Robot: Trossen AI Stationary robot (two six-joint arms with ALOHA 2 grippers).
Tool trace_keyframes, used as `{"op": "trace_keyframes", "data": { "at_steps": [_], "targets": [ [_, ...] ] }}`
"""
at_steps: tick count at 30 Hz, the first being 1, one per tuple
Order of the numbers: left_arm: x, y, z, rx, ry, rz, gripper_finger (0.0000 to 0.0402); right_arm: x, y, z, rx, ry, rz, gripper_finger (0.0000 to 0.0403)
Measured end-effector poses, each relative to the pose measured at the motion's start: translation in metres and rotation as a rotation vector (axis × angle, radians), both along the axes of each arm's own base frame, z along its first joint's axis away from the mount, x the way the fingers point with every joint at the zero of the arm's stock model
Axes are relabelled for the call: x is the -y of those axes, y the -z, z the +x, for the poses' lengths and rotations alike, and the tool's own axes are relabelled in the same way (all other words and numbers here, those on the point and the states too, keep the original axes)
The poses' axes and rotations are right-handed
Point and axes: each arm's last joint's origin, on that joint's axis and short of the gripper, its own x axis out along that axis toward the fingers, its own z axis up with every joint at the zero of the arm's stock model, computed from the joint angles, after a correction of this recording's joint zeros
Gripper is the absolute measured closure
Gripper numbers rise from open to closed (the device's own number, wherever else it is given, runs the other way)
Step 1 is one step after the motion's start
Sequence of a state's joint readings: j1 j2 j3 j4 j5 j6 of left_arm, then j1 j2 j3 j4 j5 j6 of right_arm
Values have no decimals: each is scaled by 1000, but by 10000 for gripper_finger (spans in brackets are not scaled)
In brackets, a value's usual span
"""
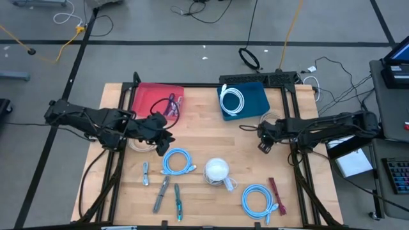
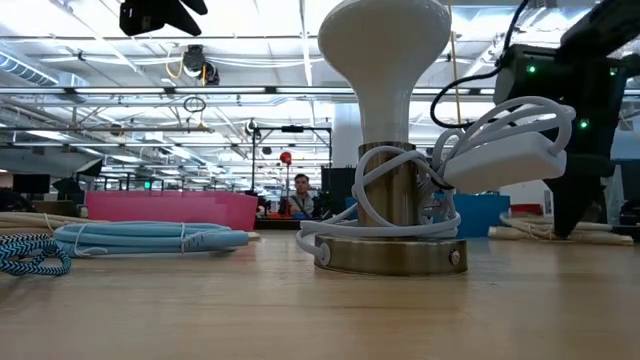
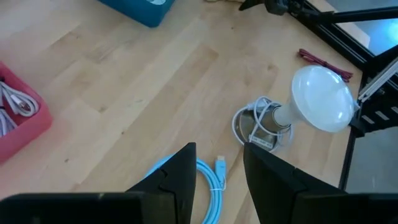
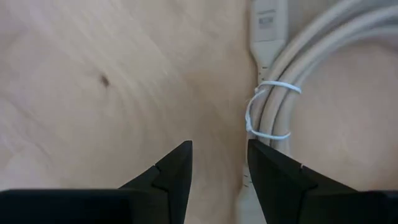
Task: Pick & Place USB Port
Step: Put the right light brown USB cable into the blue bin
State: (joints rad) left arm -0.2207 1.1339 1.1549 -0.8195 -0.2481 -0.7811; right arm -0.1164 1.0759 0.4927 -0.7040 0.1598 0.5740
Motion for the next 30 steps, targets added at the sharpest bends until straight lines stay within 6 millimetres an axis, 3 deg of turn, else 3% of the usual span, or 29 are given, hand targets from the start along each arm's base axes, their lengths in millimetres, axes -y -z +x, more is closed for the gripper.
{"op": "trace_keyframes", "data": {
  "at_steps": [5,8,12,15,22,27,30],
  "targets": [
    [0,0,0,1,-2,-3,266,-3,28,-12,52,134,95,264],
    [0,0,0,1,-3,-3,266,-5,40,-22,41,232,154,294],
    [0,0,0,5,-3,-5,266,-9,43,-23,50,232,225,378],
    [0,0,0,6,-2,-4,266,-10,37,-17,77,221,254,394],
    [0,-1,0,9,-11,4,266,-10,3,12,192,160,272,402],
    [0,-1,1,11,-13,5,266,-14,-54,47,406,4,230,402],
    [0,-1,1,12,-16,3,266,-24,-88,65,571,-247,287,403]
  ]
}}
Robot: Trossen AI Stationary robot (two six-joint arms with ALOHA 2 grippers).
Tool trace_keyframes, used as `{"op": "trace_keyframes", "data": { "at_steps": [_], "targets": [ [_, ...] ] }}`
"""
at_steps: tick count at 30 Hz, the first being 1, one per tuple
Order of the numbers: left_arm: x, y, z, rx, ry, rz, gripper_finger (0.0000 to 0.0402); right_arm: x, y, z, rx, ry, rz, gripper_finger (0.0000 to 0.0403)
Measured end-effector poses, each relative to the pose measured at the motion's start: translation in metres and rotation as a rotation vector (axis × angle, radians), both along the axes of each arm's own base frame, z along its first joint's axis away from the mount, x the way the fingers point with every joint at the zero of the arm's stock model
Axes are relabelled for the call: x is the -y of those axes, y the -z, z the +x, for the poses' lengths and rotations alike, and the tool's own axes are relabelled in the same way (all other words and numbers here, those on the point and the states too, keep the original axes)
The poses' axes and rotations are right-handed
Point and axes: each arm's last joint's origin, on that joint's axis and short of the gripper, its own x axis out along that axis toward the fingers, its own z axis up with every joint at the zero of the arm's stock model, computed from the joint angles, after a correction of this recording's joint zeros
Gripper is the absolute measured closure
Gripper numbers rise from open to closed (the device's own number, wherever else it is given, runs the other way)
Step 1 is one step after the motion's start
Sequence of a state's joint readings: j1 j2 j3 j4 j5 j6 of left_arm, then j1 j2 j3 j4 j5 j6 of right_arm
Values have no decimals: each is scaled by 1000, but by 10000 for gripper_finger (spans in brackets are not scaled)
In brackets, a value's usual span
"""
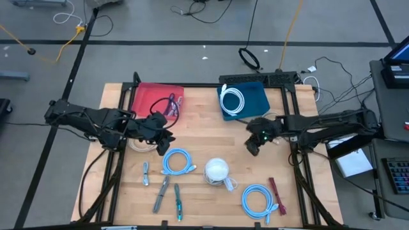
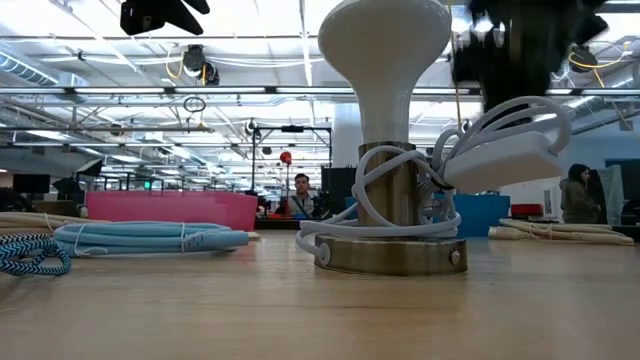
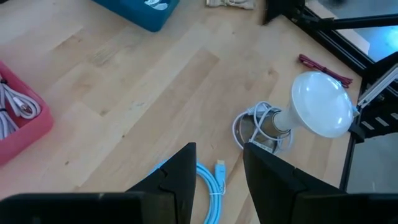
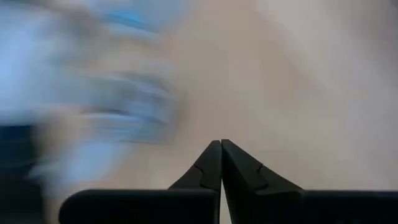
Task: Pick & Place USB Port
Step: Put the right light brown USB cable into the blue bin
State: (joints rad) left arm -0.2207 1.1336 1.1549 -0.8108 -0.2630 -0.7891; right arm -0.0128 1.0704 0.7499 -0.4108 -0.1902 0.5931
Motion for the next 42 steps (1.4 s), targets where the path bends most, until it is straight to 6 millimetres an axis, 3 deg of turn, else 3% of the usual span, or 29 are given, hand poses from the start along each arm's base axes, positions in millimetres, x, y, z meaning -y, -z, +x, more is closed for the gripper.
{"op": "trace_keyframes", "data": {
  "at_steps": [4,8,11,13,16,18,21,25,30,36,42],
  "targets": [
    [0,0,0,0,-1,4,266,-21,-41,18,389,-343,227,403],
    [0,0,0,1,-6,14,266,-22,-60,24,559,-315,291,403],
    [2,0,-1,5,-12,30,266,-7,-53,14,329,-51,182,403],
    [5,0,-1,11,-20,51,266,0,-53,-5,61,188,-102,403],
    [9,-1,-3,18,-29,63,266,6,-73,-43,-306,502,-467,403],
    [11,-1,-3,21,-35,68,266,10,-88,-61,-447,592,-553,403],
    [15,-1,-5,30,-46,88,266,13,-98,-72,-550,621,-535,403],
    [16,-1,-5,43,-73,127,266,13,-91,-71,-572,519,-445,403],
    [16,-2,-6,48,-84,148,266,15,-60,-67,-682,393,-325,393],
    [16,-2,-6,46,-77,156,266,13,-21,-68,-764,307,-273,327],
    [20,-1,-7,47,-61,151,266,14,0,-59,-671,312,-246,248]
  ]
}}
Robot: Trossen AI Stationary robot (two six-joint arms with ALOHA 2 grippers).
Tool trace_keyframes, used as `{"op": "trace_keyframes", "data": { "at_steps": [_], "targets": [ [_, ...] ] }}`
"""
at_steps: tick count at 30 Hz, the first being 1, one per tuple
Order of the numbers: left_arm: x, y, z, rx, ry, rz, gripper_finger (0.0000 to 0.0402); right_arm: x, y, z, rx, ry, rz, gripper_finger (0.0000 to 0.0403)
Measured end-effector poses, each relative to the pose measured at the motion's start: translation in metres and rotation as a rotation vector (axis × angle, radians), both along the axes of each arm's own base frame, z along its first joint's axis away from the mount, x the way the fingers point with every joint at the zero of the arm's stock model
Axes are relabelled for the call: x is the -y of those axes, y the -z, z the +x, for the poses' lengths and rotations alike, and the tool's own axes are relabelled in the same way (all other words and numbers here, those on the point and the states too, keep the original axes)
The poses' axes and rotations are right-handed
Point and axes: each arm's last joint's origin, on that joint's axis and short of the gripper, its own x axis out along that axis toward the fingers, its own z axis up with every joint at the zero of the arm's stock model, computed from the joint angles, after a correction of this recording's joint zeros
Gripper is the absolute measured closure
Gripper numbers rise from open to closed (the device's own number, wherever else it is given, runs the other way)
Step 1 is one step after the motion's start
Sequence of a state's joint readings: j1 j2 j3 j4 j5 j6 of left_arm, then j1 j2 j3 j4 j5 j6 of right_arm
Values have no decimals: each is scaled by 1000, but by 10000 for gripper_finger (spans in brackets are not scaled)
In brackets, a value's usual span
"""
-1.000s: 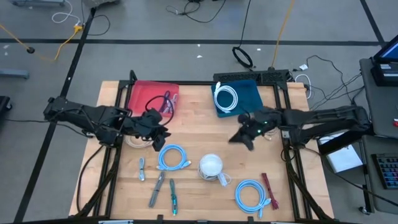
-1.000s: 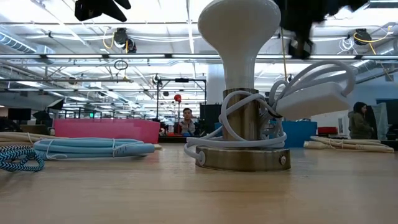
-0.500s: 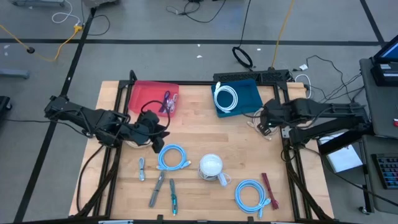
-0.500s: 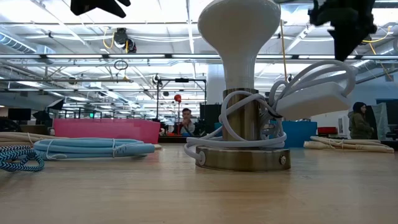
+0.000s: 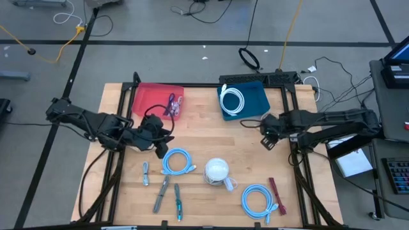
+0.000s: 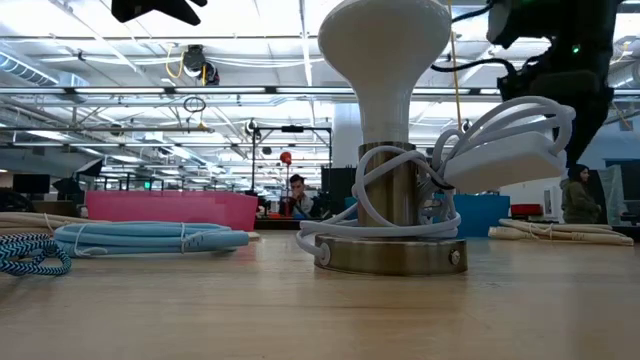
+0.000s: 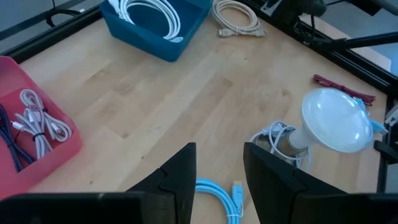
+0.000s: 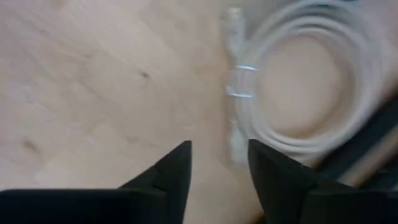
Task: Pick & Place USB Port
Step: Put the right light brown USB cable into the blue bin
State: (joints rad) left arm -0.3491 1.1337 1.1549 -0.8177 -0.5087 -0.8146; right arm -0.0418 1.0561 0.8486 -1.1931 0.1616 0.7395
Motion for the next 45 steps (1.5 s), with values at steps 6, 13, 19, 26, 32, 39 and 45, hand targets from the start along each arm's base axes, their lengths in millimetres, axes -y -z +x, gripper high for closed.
{"op": "trace_keyframes", "data": {
  "at_steps": [6,13,19,26,32,39,45],
  "targets": [
    [2,0,-1,4,-2,1,266,4,28,0,41,43,86,193],
    [7,0,-3,19,-12,3,266,17,42,-6,11,96,31,176],
    [8,0,-3,24,-18,-9,266,27,41,3,108,63,-26,187],
    [10,0,-4,27,-21,-20,266,36,43,3,78,50,-38,190],
    [10,0,-4,29,-22,-24,266,38,58,-1,60,73,-28,190],
    [11,0,-4,31,-21,-30,266,36,78,-10,36,104,-12,190],
    [11,0,-4,32,-25,-35,266,33,96,-12,115,140,24,192]
  ]
}}
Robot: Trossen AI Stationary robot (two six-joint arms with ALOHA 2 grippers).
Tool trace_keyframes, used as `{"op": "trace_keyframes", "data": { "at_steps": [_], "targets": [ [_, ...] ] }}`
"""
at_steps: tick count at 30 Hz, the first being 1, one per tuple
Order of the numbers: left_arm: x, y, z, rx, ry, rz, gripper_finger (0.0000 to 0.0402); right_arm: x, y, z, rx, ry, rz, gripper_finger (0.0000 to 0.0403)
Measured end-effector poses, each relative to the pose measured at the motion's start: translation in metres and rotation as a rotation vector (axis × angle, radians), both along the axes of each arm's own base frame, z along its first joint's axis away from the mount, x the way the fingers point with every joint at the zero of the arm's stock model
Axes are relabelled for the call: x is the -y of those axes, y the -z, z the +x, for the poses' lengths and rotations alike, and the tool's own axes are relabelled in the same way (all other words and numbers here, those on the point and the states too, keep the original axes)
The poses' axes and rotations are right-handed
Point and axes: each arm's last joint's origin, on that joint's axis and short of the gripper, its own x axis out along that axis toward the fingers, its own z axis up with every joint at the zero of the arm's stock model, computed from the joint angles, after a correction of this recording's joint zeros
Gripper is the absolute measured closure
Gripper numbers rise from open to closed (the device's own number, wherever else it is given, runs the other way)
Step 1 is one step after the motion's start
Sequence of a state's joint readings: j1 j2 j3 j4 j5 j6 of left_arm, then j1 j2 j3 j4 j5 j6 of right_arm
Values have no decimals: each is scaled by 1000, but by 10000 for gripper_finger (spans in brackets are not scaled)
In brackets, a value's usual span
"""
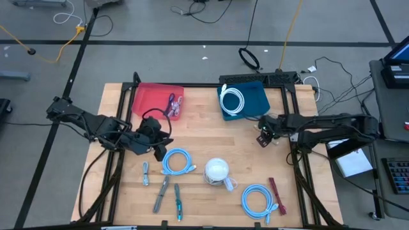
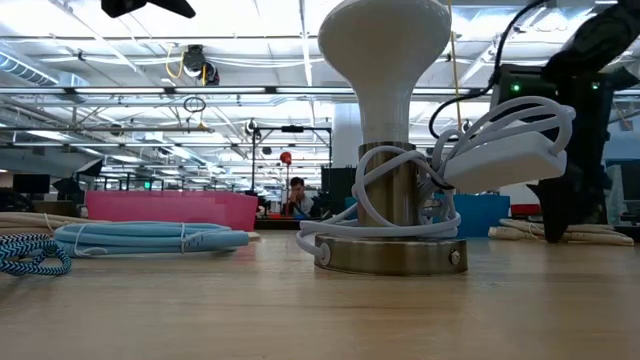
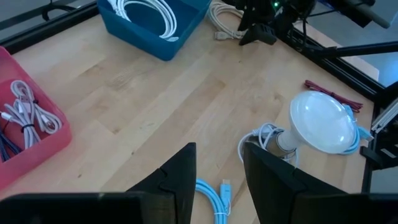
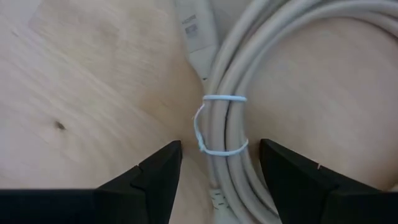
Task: Pick & Place USB Port
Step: Put the right light brown USB cable into the blue bin
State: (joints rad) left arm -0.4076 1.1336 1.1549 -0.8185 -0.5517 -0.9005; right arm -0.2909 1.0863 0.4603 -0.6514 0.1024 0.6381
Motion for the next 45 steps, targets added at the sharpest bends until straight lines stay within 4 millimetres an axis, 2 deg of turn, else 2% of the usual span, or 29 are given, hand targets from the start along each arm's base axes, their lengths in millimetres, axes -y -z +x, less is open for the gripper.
{"op": "trace_keyframes", "data": {
  "at_steps": [3,5,7,11,14,17,20,26,30,32,34,36,39,42,45],
  "targets": [
    [0,0,0,0,1,-7,266,-2,8,-5,-1,22,14,203],
    [0,0,0,-2,6,-13,266,-2,10,-6,-4,28,21,225],
    [1,0,0,-1,6,-19,266,-2,10,-6,-4,27,26,260],
    [1,0,0,0,7,-21,266,-4,10,-5,14,21,63,363],
    [1,0,0,0,8,-19,266,-7,6,0,44,36,95,368],
    [1,0,0,-1,9,-19,266,-13,-7,6,41,31,139,368],
    [1,0,0,-4,10,-18,266,-22,-35,18,44,-10,172,368],
    [1,0,0,-7,16,-9,266,-34,-121,45,194,-101,70,368],
    [0,0,0,-8,18,-6,266,-27,-180,57,351,-109,-193,368],
    [-1,0,0,-8,16,-1,266,-18,-197,63,372,-112,-365,368],
    [-2,0,1,-5,7,-1,266,-4,-206,74,391,-98,-513,368],
    [-4,0,2,-3,-5,-5,266,14,-207,87,404,-95,-607,368],
    [-5,0,2,2,-20,-19,266,46,-195,112,390,-119,-672,368],
    [-5,0,2,4,-22,-49,266,78,-168,131,308,-188,-643,368],
    [-4,0,2,4,-23,-88,266,103,-139,138,202,-264,-574,368]
  ]
}}
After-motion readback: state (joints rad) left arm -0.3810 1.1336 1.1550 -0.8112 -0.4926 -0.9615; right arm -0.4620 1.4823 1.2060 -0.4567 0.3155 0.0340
